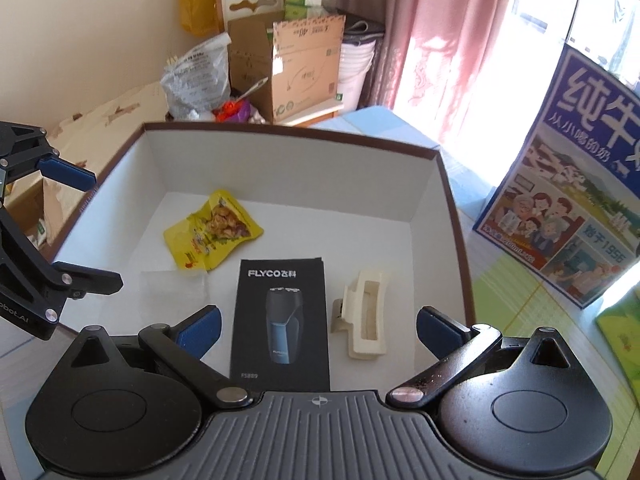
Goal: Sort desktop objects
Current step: 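Withdraw both tools from the box toward the remaining table items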
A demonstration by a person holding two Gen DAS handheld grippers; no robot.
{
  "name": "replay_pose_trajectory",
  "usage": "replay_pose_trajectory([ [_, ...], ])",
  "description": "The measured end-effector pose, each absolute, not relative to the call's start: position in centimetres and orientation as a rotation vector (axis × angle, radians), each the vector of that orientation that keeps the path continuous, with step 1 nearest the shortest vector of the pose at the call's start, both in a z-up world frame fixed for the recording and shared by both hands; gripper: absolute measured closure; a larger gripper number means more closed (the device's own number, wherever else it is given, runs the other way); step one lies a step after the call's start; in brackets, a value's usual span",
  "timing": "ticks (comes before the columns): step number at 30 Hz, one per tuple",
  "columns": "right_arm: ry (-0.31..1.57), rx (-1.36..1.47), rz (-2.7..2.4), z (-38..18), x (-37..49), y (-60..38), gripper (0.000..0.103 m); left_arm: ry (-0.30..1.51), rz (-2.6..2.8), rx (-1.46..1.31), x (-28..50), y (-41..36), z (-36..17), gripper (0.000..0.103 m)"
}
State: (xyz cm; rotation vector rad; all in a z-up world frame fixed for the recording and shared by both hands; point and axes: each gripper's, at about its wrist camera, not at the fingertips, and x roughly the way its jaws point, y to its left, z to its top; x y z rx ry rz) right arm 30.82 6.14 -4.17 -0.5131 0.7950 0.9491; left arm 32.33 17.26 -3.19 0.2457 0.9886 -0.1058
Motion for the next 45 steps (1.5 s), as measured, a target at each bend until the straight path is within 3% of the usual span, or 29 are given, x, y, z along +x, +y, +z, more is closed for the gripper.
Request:
replay_pose_trajectory([
  [21,0.652,-0.348,0.996,2.0,20.9,-4.4,0.002,0.825,-0.082,0.222,21.6,14.0,2.5,0.004],
  [45,0.794,-0.305,0.826,-3.1,12.3,-14.6,0.002,0.939,-0.057,0.058,12.4,10.2,-2.0,0.005],
])
